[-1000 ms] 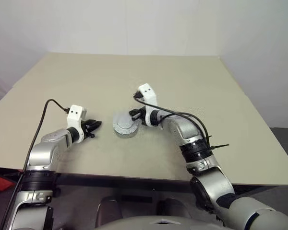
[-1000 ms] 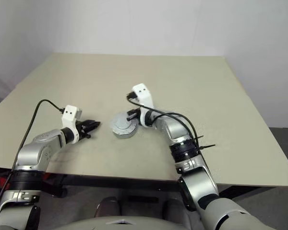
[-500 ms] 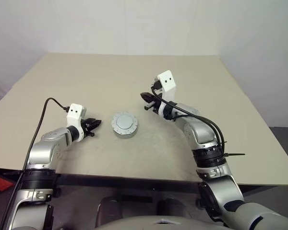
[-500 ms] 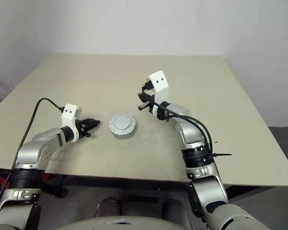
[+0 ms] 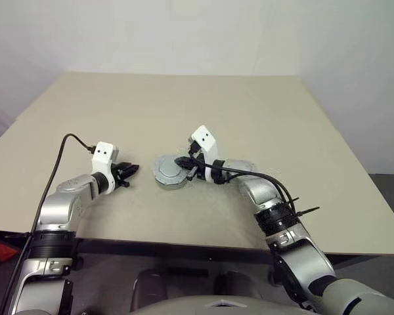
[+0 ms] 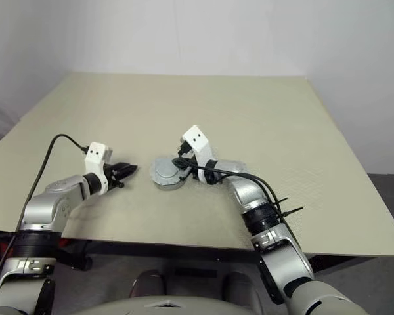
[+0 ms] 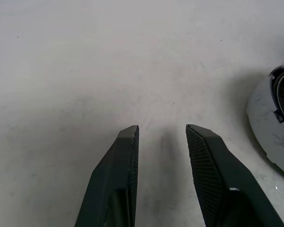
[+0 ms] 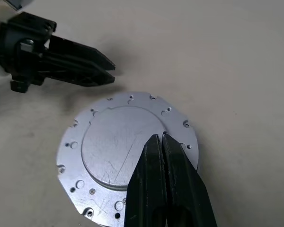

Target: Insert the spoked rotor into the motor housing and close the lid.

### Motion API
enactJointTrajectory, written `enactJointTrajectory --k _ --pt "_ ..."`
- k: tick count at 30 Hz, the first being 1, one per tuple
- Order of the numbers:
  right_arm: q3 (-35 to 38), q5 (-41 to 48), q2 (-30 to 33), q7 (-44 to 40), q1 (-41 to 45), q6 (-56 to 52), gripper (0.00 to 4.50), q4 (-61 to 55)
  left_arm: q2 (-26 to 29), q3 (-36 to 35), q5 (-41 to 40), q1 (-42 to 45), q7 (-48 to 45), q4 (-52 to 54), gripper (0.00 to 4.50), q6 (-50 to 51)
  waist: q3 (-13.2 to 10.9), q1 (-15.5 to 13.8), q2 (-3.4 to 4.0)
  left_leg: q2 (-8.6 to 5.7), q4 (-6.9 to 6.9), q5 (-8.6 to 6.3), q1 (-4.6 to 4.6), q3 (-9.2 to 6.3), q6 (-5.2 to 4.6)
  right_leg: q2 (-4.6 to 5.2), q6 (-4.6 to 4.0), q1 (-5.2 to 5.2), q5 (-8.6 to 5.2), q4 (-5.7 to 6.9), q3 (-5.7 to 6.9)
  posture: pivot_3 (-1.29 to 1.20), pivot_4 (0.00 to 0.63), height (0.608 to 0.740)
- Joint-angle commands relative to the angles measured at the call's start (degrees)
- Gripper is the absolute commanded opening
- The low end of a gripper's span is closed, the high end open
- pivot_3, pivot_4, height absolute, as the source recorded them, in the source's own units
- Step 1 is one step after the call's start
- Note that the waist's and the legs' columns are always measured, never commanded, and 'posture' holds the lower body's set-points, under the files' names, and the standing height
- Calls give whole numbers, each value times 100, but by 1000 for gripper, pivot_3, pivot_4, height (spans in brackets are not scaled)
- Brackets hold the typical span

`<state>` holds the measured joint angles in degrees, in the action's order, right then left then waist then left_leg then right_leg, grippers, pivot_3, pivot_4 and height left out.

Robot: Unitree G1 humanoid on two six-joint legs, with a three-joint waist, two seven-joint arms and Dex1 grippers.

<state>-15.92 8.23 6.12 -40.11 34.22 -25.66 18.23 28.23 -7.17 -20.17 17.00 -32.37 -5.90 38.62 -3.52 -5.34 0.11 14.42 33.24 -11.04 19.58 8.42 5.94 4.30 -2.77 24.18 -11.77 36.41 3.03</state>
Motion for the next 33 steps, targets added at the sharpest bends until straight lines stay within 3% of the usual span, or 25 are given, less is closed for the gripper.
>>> enactJointTrajectory --k 1,11,21,24,33 --pt "-6 -138 -73 76 201 136 14 380 121 -171 -51 -23 19 298 1688 21 1 8 -1 0 0 0 0 0 0 0 0 0 0 0 0 0 0 740" --pt "270 199 -282 -252 183 1002 14 185 160 -253 -74 -97 53 417 1688 107 2 6 -3 0 0 -1 -2 0 -1 0 0 -1 0 2 0 0 0 740" --pt "260 530 -247 -885 135 961 14 -453 130 -139 -109 -6 -1 443 1688 233 2 4 -4 1 0 -4 -2 0 -8 0 -1 -1 0 0 0 0 0 740" --pt "67 288 -97 -1045 50 1284 604 -256 129 -113 -110 13 3 454 1688 254 2 1 -4 1 0 -6 -2 0 -10 0 -1 -1 0 0 0 0 0 740" --pt "-17 111 -147 -1202 124 1854 3580 391 188 -105 -128 -84 -8 577 1688 327 2 7 -4 1 0 -8 -1 0 -15 0 -1 -1 0 0 1 0 0 740"
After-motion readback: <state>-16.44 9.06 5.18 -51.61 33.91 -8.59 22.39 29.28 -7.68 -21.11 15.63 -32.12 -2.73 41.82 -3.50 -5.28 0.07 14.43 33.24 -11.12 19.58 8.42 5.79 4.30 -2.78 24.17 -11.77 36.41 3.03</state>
